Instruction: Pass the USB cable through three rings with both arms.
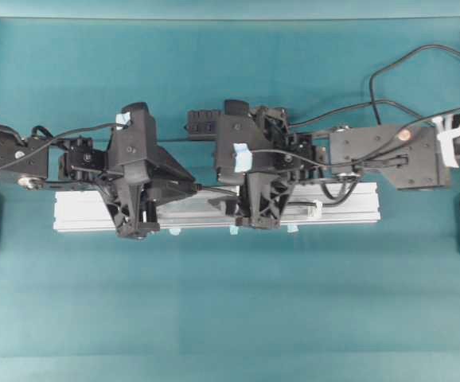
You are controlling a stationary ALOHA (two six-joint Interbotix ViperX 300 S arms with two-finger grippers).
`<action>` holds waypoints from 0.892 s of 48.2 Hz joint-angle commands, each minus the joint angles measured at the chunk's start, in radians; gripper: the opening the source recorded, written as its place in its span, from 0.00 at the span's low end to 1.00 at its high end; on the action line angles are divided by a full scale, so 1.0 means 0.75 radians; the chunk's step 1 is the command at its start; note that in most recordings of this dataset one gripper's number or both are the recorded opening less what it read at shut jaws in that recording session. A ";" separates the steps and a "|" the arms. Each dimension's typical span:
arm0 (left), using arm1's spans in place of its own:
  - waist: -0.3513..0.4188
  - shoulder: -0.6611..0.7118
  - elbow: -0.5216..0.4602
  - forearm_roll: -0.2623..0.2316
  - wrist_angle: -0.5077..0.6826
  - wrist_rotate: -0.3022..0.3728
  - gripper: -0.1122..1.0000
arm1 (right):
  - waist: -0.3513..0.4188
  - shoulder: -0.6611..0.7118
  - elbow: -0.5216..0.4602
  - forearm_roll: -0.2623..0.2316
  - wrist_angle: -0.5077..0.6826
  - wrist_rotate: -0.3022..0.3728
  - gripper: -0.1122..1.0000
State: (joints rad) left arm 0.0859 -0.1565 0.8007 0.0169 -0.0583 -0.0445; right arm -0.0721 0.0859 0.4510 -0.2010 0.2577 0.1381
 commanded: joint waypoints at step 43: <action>-0.018 -0.016 -0.025 0.004 -0.010 0.004 0.30 | 0.025 0.080 -0.070 0.002 -0.063 -0.014 0.04</action>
State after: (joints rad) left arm 0.0767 -0.1565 0.8007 0.0184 -0.0583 -0.0445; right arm -0.0537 0.1549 0.4157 -0.2010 0.2178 0.1365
